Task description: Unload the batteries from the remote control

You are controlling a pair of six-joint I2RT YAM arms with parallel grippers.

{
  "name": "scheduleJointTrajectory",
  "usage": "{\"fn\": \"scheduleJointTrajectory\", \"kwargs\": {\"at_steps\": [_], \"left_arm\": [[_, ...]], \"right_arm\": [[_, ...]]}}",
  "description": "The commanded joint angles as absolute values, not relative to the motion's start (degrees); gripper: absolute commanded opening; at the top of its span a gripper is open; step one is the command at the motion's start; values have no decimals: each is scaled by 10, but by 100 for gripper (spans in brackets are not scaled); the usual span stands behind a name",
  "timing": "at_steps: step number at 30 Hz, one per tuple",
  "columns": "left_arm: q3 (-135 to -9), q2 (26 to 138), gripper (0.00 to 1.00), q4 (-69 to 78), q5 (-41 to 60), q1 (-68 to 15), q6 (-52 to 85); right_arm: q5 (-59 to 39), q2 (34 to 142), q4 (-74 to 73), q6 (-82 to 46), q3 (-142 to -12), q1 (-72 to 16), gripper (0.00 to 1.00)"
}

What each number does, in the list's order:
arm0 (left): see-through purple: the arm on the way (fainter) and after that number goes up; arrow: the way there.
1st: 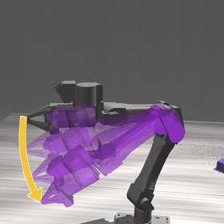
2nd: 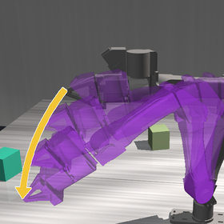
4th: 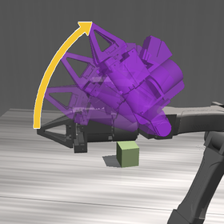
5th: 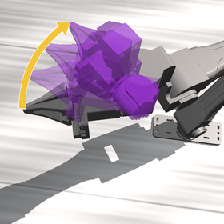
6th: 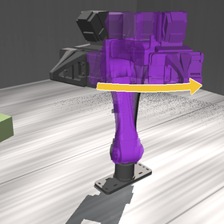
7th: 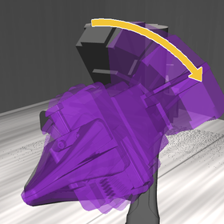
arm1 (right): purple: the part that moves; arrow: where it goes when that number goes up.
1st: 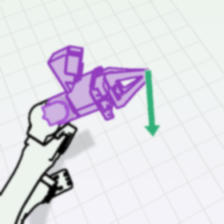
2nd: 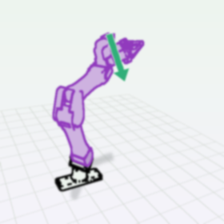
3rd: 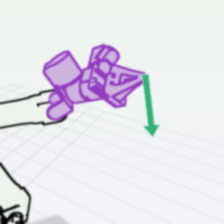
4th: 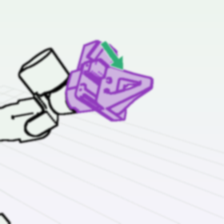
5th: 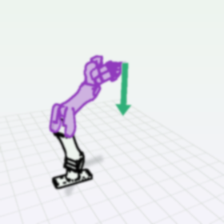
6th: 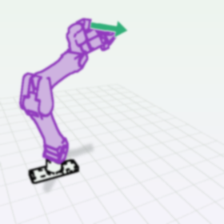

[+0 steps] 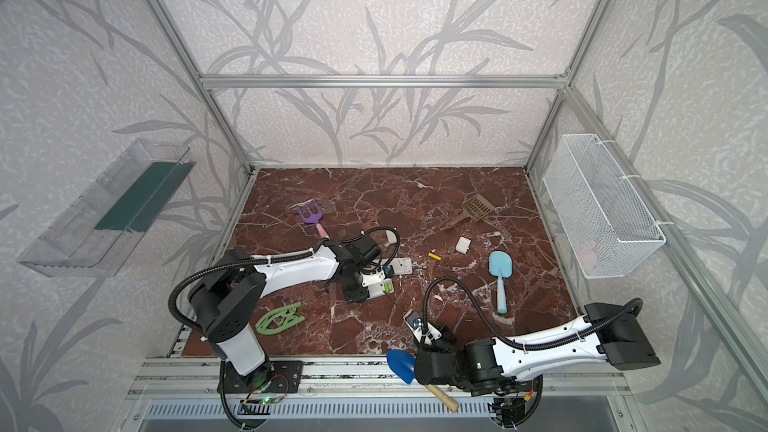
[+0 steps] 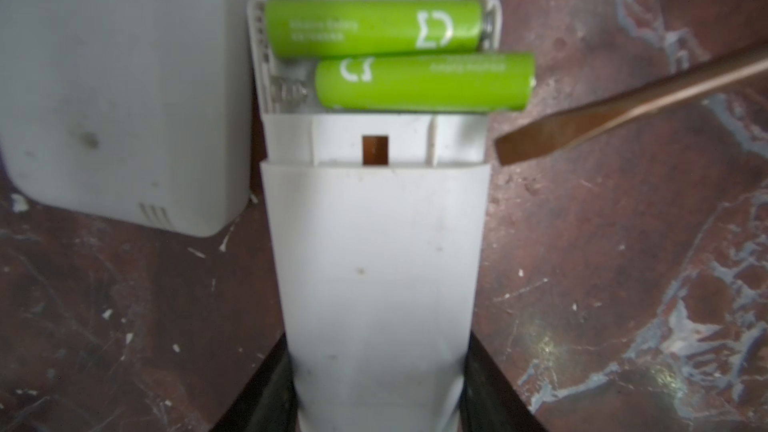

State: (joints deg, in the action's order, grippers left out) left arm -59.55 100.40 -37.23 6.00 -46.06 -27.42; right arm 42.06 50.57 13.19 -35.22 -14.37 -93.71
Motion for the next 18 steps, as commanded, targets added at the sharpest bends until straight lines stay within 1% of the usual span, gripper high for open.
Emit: {"fn": "scheduleJointTrajectory", "kwargs": {"at_steps": [1, 11, 18], "left_arm": [[-580, 1028, 38, -374, 74, -472, -281], [-580, 1028, 38, -374, 73, -472, -280], [-580, 1028, 38, -374, 74, -472, -280]], "right_arm": [[445, 496, 139, -362, -135, -931, 0], [399, 529, 104, -345, -144, -929, 0], [421, 544, 100, -362, -147, -929, 0]]}}
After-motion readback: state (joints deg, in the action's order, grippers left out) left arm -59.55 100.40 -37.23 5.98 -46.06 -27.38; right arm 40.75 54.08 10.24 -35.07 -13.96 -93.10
